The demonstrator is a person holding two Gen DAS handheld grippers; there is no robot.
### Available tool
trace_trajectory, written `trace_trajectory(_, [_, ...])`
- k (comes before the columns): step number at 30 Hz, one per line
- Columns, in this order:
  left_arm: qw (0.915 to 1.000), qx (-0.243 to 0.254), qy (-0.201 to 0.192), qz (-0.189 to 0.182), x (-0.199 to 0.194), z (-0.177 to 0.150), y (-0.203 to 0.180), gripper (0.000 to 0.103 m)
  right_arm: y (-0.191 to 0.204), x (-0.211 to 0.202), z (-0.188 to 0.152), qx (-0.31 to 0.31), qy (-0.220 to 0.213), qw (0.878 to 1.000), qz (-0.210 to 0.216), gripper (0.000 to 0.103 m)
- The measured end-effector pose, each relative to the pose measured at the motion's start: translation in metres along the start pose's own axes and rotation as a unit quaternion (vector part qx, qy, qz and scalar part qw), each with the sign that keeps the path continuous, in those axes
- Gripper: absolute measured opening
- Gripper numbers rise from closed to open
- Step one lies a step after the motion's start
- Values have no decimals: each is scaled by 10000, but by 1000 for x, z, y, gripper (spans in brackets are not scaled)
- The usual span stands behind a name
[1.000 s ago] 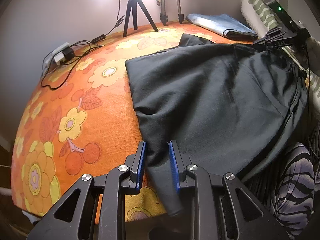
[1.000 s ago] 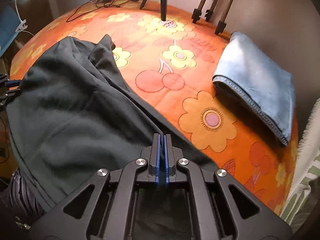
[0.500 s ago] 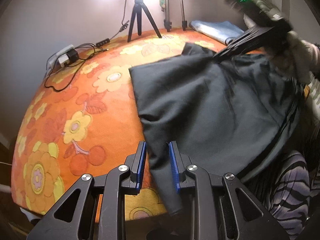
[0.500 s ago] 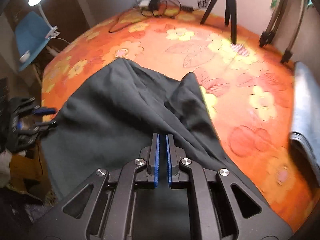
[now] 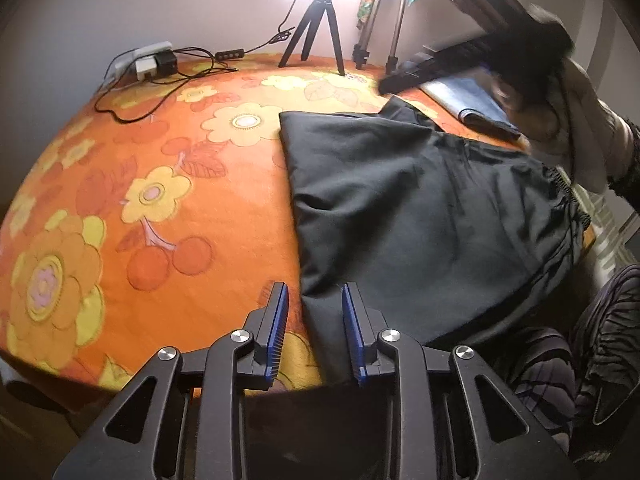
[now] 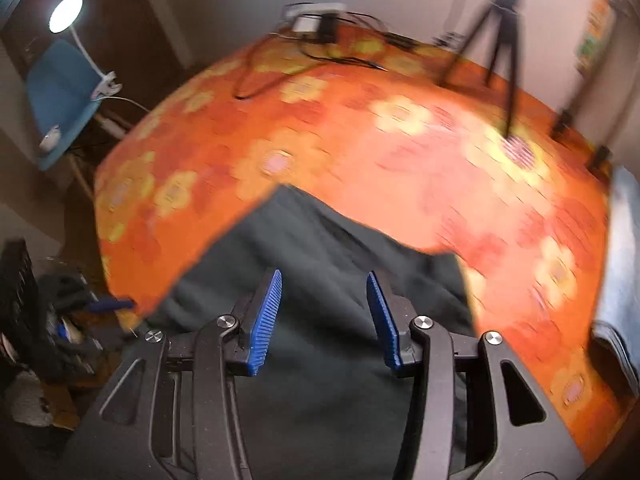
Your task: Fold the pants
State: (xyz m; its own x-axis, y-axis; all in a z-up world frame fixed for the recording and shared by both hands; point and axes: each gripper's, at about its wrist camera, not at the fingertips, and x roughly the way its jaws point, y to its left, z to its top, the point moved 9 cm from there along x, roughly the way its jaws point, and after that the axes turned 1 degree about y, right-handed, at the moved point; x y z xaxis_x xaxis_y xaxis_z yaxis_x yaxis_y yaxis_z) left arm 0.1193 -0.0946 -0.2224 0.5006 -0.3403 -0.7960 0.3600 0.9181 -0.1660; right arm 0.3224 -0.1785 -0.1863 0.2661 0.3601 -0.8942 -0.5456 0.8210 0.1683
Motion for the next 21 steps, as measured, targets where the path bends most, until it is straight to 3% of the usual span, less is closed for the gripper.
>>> trace_trajectory(8, [9997, -144, -74, -198, -2, -9, -8, 26, 21, 54, 49, 114, 364, 9993, 21, 47])
trace_trajectory(19, [9986, -349, -91, -382, 4, -8, -2, 26, 18, 108, 55, -3, 711, 9971, -259, 47])
trace_trajectory(20, [9986, -351, -88, -374, 4, -8, -1, 26, 20, 110, 54, -54, 724, 9970, -264, 46])
trace_trajectory(21, [9987, -352, -90, -368, 4, -8, -1, 26, 21, 109, 54, -92, 691, 9972, -265, 35])
